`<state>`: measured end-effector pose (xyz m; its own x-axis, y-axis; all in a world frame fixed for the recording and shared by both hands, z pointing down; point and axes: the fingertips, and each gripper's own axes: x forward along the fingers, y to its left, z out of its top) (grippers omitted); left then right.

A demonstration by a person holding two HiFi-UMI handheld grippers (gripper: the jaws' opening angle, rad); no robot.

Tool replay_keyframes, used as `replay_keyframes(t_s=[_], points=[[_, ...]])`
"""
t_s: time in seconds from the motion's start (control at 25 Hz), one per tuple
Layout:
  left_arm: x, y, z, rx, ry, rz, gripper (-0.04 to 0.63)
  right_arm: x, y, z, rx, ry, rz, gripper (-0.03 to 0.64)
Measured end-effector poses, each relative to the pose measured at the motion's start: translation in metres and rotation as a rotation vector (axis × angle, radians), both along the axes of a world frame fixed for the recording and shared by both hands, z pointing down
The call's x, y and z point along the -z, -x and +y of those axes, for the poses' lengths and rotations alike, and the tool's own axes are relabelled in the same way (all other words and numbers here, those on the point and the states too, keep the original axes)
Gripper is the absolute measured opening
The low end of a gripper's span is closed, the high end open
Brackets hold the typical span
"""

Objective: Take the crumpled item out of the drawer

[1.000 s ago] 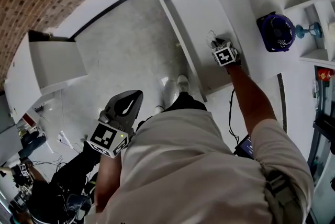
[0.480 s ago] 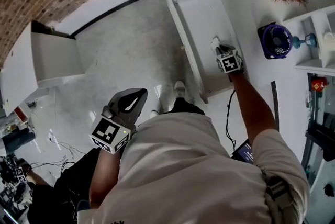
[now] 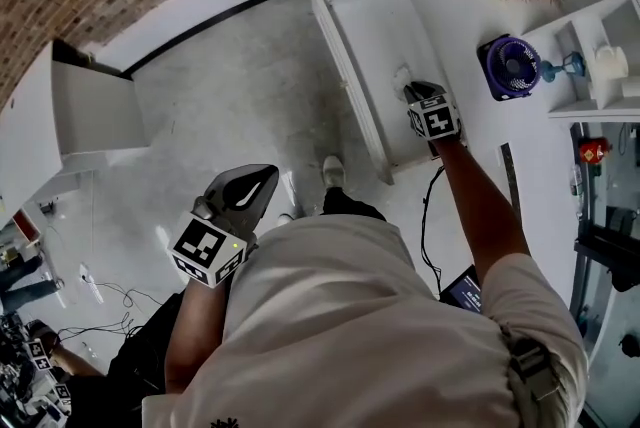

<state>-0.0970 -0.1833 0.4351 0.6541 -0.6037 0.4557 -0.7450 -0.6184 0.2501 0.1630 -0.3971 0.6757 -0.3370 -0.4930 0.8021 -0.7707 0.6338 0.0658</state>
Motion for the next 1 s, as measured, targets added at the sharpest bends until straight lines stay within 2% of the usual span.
replay_keyframes(t_s=[0.52,1.0], points=[[0.000,0.014,0.038,-0.038,-0.026,0.042,0.005,0.074,0.024,0.054,-0.001,-0.063,-0.062,0.069],[0.002,0.033,0.073,-0.084,-0.043,0.062,0.005,0.141,0.069,0.118,0.034,-0.107,-0.132,0.067]])
